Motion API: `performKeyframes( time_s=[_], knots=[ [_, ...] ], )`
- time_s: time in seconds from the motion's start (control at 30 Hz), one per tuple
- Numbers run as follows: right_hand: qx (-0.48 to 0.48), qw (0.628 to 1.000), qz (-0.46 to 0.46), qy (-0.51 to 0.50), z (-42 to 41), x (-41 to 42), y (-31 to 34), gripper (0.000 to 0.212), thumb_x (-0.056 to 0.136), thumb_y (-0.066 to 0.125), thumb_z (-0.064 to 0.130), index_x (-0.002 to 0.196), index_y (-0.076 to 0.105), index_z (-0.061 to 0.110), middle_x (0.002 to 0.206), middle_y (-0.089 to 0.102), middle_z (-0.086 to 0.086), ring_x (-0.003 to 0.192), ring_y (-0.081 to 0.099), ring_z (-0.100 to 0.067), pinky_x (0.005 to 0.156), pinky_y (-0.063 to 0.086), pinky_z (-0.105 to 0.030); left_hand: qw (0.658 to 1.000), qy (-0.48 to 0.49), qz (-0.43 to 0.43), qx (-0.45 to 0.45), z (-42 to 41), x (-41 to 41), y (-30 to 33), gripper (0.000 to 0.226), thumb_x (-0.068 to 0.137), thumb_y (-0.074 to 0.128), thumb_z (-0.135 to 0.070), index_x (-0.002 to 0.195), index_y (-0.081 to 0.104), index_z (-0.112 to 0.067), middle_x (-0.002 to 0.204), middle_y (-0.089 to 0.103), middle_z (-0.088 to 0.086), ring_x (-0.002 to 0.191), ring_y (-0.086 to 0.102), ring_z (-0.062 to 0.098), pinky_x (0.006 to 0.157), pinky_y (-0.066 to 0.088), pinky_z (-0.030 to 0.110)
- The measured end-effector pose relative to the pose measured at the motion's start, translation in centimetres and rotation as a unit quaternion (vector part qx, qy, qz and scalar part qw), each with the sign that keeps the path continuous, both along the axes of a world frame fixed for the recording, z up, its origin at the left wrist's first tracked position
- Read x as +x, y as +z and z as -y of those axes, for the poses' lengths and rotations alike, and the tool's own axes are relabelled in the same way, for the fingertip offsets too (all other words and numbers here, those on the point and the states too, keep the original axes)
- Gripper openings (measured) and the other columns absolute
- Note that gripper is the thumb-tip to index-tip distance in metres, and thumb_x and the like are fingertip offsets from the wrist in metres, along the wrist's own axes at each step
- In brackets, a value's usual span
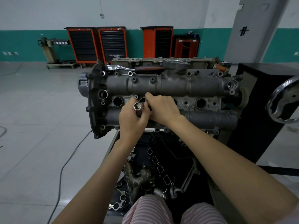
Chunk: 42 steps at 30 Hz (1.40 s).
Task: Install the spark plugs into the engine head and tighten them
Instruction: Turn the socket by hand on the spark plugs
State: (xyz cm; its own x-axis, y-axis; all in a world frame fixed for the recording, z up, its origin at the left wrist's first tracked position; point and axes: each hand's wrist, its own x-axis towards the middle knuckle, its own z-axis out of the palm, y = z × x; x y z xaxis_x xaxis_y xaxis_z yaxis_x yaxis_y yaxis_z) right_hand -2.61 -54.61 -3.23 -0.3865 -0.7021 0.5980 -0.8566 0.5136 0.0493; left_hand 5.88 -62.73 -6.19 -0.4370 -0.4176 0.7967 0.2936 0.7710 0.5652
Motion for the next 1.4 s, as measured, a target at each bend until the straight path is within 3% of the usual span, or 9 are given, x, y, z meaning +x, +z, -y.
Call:
performKeyframes(
  time_s=[0.2, 0.3, 0.53, 0.73, 0.9, 1.03, 1.13, 1.27, 1.4],
  knots=[
    [-0.009, 1.0, -0.014, -0.009, 0.02, 0.06, 0.06, 0.015, 0.083, 0.056, 0.026, 0.083, 0.062, 0.012, 0.071, 0.067, -0.013, 0.066, 0.061, -0.037, 0.052, 0.024, -0.029, 0.999, 0.035, 0.003, -0.007, 0.04, -0.36, 0.19, 0.045, 0.086, 0.056, -0.035, 0.057, 0.045, -0.002, 0.049, 0.034, -0.005, 0.05, 0.032, 0.011, 0.051, 0.024, 0.02],
    [-0.037, 0.999, -0.001, 0.004, -0.16, 0.38, 0.17, 0.013, 0.08, 0.06, 0.023, 0.079, 0.066, 0.011, 0.068, 0.067, -0.015, 0.063, 0.062, -0.038, 0.053, 0.027, -0.029, 0.999, 0.048, -0.001, -0.009, 0.15, -0.5, 0.21, 0.045, 0.087, 0.058, -0.027, 0.051, 0.045, -0.001, 0.046, 0.035, -0.001, 0.047, 0.034, 0.014, 0.05, 0.024, 0.021],
    [0.006, 1.0, -0.013, -0.011, -0.01, 0.21, 0.12, 0.02, 0.086, 0.049, 0.033, 0.085, 0.043, 0.014, 0.074, 0.065, -0.009, 0.067, 0.062, -0.034, 0.051, 0.024, -0.03, 1.0, 0.004, -0.012, 0.007, 0.08, -0.15, 0.03, 0.038, 0.082, 0.043, -0.035, 0.07, 0.048, 0.0, 0.061, 0.05, 0.009, 0.057, 0.047, 0.023, 0.054, 0.036, 0.033],
    [-0.003, 1.0, -0.01, 0.002, -0.16, 0.3, 0.1, 0.02, 0.088, 0.05, 0.029, 0.085, 0.056, 0.011, 0.075, 0.067, -0.01, 0.07, 0.061, -0.036, 0.053, 0.026, -0.03, 0.999, 0.031, -0.008, -0.002, -0.04, -0.28, 0.3, 0.048, 0.085, 0.049, -0.041, 0.058, 0.046, -0.002, 0.052, 0.042, 0.004, 0.05, 0.04, 0.018, 0.05, 0.03, 0.026],
    [-0.009, 1.0, -0.01, -0.012, -0.18, -0.14, -0.02, 0.025, 0.089, 0.047, 0.029, 0.084, 0.064, 0.012, 0.079, 0.068, -0.011, 0.076, 0.062, -0.036, 0.055, 0.026, -0.03, 0.999, 0.039, 0.009, 0.005, 0.05, -0.47, 0.51, 0.049, 0.088, 0.054, -0.029, 0.051, 0.044, 0.002, 0.045, 0.04, 0.007, 0.045, 0.037, 0.021, 0.048, 0.028, 0.03],
    [-0.005, 1.0, -0.004, -0.005, -0.06, -0.03, 0.01, 0.021, 0.088, 0.048, 0.032, 0.083, 0.057, 0.014, 0.076, 0.067, -0.008, 0.072, 0.063, -0.034, 0.054, 0.027, -0.029, 0.999, 0.04, 0.002, -0.01, 0.13, -0.34, 0.36, 0.038, 0.088, 0.051, -0.024, 0.061, 0.051, 0.003, 0.054, 0.049, 0.01, 0.051, 0.046, 0.024, 0.051, 0.03, 0.026],
    [-0.004, 1.0, -0.004, -0.006, -0.01, 0.16, 0.11, 0.016, 0.087, 0.048, 0.028, 0.086, 0.044, 0.012, 0.072, 0.065, -0.011, 0.064, 0.061, -0.035, 0.051, 0.025, -0.03, 1.0, 0.017, -0.003, -0.01, -0.01, -0.21, 0.24, 0.041, 0.084, 0.045, -0.035, 0.07, 0.049, 0.003, 0.061, 0.051, 0.012, 0.056, 0.048, 0.026, 0.053, 0.036, 0.033],
    [-0.007, 1.0, -0.008, 0.009, -0.1, 0.25, 0.09, 0.015, 0.085, 0.051, 0.025, 0.09, 0.05, 0.01, 0.07, 0.064, -0.011, 0.064, 0.059, -0.036, 0.05, 0.024, -0.03, 1.0, 0.019, -0.005, -0.004, 0.06, -0.33, 0.17, 0.041, 0.083, 0.045, -0.039, 0.066, 0.045, -0.002, 0.058, 0.048, 0.009, 0.053, 0.045, 0.023, 0.051, 0.034, 0.033],
    [-0.018, 1.0, 0.008, 0.006, -0.16, 0.27, 0.14, 0.018, 0.086, 0.05, 0.026, 0.088, 0.061, 0.012, 0.076, 0.067, -0.012, 0.072, 0.061, -0.037, 0.054, 0.026, -0.031, 0.999, 0.034, 0.001, -0.008, -0.12, -0.52, 0.42, 0.047, 0.087, 0.056, -0.035, 0.051, 0.027, -0.028, 0.045, 0.027, -0.011, 0.046, 0.035, 0.006, 0.047, 0.024, 0.018]
  ],
)
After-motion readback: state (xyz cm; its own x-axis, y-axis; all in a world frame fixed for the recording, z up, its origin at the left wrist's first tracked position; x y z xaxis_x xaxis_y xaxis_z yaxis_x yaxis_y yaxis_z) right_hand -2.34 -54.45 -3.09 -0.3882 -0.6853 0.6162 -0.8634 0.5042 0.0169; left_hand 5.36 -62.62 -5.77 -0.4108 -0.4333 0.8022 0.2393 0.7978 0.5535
